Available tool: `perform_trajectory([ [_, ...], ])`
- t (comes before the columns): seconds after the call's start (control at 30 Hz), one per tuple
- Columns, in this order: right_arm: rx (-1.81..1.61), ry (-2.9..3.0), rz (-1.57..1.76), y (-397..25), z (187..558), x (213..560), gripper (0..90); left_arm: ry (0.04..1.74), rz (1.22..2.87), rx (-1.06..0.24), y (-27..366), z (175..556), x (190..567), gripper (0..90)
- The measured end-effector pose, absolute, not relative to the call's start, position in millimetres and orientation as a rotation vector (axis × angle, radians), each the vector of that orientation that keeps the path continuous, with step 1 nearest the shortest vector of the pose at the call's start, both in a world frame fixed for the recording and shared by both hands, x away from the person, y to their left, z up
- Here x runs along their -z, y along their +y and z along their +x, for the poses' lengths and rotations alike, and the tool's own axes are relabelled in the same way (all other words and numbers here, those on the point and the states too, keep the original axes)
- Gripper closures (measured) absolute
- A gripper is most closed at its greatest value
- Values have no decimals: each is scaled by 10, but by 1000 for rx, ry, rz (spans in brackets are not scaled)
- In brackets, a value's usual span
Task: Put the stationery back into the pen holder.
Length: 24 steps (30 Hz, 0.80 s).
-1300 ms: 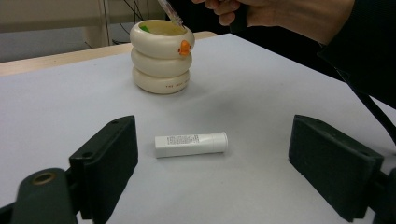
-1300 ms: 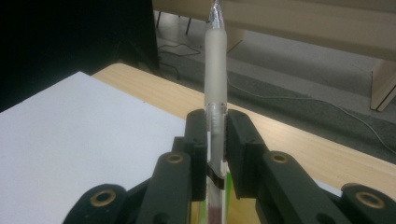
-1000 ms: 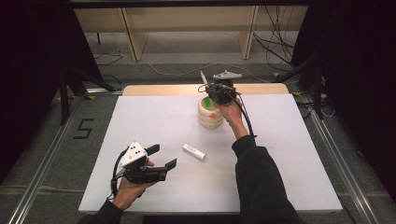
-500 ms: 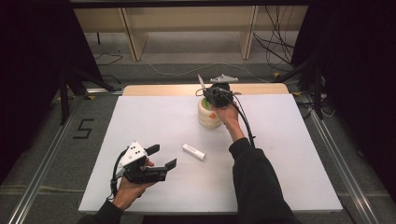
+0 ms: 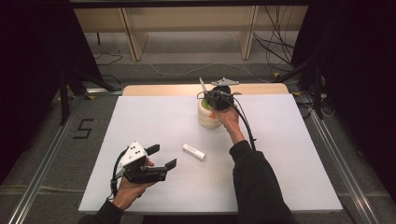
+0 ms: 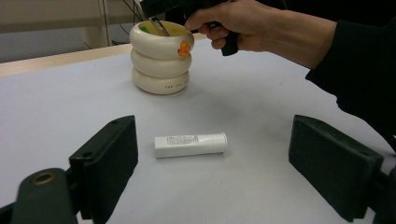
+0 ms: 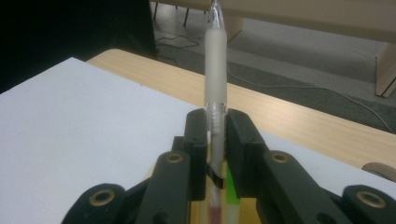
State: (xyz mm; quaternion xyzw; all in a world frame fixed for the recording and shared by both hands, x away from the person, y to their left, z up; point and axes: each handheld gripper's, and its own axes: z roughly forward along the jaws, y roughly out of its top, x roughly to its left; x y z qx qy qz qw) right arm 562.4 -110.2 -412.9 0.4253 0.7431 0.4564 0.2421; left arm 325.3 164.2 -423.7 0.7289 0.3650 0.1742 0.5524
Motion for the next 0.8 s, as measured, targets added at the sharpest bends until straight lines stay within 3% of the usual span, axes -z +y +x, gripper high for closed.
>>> perform_trajectory([
  [0.3, -1247, 2038, 1178, -1148, 5604, 4193, 780, 865, 1724, -411, 1644, 3256, 4239, 152],
  [0.8, -1325, 2041, 1205, -1354, 5444, 4009, 472, 873, 1719, -411, 1645, 3259, 4241, 152],
])
